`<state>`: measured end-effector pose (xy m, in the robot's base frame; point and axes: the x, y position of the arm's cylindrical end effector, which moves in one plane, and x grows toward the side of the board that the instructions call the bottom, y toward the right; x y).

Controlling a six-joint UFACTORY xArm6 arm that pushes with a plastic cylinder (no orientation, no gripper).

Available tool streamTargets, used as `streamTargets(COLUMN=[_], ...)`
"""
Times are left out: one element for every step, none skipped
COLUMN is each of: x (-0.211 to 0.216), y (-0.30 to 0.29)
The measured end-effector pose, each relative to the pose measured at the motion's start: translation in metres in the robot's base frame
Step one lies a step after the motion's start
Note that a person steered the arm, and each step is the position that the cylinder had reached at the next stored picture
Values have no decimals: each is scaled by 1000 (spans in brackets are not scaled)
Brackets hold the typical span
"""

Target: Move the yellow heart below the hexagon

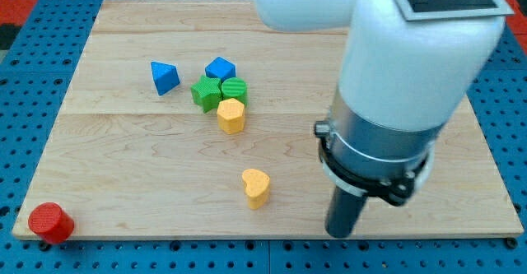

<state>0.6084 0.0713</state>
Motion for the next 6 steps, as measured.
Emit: streamTargets(x=[-45, -20, -12, -20, -50, -69], y=[-12, -58, -72, -111, -118, -102])
